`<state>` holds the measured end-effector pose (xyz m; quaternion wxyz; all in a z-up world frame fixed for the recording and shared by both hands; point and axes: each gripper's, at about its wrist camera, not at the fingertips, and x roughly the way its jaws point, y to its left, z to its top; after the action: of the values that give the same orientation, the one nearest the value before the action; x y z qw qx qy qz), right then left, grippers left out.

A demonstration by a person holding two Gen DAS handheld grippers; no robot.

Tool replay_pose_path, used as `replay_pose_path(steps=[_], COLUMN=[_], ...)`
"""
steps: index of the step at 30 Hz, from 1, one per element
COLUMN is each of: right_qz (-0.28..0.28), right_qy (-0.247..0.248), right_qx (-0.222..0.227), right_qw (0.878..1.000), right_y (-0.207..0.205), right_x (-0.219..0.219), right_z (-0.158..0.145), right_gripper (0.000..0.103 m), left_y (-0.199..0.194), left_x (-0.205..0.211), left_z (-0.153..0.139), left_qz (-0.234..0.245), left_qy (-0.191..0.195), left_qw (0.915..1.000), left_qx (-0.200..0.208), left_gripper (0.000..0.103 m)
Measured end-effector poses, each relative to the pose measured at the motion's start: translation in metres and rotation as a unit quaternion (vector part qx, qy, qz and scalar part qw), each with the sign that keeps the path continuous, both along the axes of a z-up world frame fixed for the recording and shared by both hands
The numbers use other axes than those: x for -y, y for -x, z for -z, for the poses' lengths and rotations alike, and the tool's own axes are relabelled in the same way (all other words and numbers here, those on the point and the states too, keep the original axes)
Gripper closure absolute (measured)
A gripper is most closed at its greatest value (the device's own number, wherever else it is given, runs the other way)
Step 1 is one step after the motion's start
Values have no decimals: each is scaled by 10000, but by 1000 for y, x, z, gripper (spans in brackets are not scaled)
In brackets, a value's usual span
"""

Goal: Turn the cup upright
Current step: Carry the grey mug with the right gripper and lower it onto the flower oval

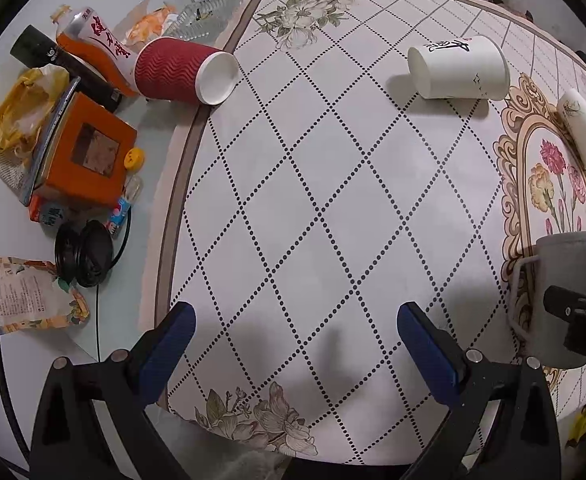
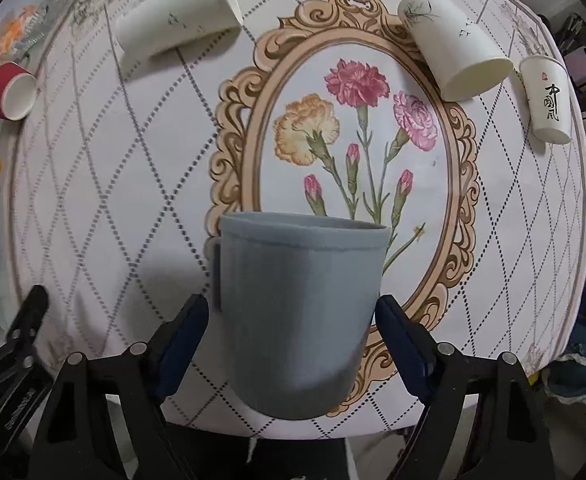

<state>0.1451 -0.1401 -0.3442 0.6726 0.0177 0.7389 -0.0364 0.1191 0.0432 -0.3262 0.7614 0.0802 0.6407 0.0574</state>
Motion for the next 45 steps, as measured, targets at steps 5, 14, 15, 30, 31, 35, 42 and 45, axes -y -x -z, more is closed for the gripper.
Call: replay_pose_path(steps=[5, 14, 15, 30, 31, 35, 42, 45], right_qz=[-13, 141, 150, 426, 470, 599, 621, 438], right_qy=[44, -148, -162, -102, -84, 46, 288, 351], right_qx=[-8, 240, 282, 2465, 2624, 3341, 3907, 3999], right_qw=[10000, 9995, 9994, 9682, 9638, 9406, 9180, 9149], right_y=[0, 8, 10, -5, -9, -25, -34, -19], right_x=[0, 13, 15, 27, 23, 16, 8, 2], right_z=[2, -1, -3, -63, -62, -63, -36, -26], right_gripper=[21, 21, 21, 21, 21, 21, 21, 21], left_y=[-2, 1, 1, -21, -25, -36, -40, -33], left_x=[-1, 3, 3, 3, 4, 6, 7, 6], left_z=[3, -1, 0, 26, 30, 38, 48, 46], left_qz=[-18, 41, 39, -175, -167, -141, -93, -36], left_qy=[30, 94, 96, 430, 409, 321, 263, 237], left_qw=[10000, 9999, 9998, 9955, 9955, 9961, 9964, 9966], left_qx=[-56, -123, -139, -829, -838, -808, -800, -783], left_gripper=[0, 0, 0, 0, 0, 0, 0, 0])
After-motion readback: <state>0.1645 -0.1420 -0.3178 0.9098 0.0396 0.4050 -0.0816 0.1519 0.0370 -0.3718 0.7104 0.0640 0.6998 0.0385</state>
